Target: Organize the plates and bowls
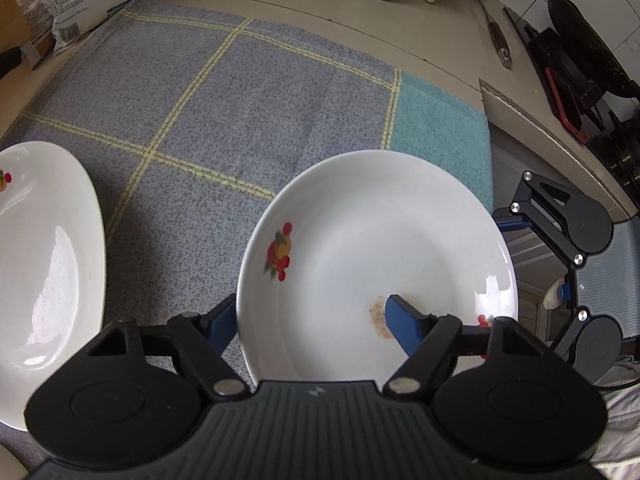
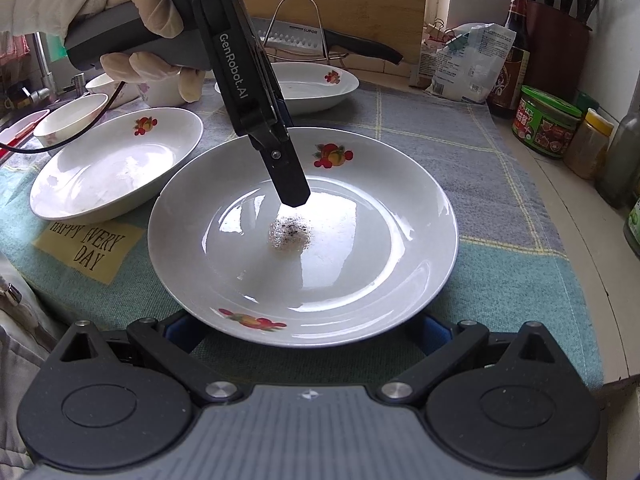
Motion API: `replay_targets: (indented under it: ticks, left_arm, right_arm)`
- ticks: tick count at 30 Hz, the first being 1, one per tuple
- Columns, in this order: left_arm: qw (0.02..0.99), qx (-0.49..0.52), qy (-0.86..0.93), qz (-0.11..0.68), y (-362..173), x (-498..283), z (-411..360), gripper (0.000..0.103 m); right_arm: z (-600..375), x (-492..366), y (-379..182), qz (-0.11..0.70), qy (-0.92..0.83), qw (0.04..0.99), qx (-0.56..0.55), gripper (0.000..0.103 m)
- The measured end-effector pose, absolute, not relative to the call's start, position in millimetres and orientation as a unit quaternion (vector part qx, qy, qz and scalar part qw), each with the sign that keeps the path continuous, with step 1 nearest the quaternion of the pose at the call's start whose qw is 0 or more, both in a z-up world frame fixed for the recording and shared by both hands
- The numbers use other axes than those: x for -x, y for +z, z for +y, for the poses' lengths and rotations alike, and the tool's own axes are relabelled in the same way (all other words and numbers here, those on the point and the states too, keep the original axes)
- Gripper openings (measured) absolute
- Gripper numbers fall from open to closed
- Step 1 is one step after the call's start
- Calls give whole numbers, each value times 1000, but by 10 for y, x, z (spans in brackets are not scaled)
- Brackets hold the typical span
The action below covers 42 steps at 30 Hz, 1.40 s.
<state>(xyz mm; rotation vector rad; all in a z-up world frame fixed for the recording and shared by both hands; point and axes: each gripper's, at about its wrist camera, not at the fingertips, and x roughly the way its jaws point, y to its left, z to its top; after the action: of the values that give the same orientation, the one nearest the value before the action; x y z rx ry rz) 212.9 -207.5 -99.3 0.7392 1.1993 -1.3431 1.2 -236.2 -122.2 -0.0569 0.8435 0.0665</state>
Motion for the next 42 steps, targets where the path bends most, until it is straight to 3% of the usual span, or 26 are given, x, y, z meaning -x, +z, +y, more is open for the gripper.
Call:
replay_targets:
  ticks: [42]
  left_arm:
    - [557, -316, -568, 517, -963, -2150, -2193, 75]
  right_arm:
    - [-2411, -72, -1163, 423, 49, 904, 39, 103]
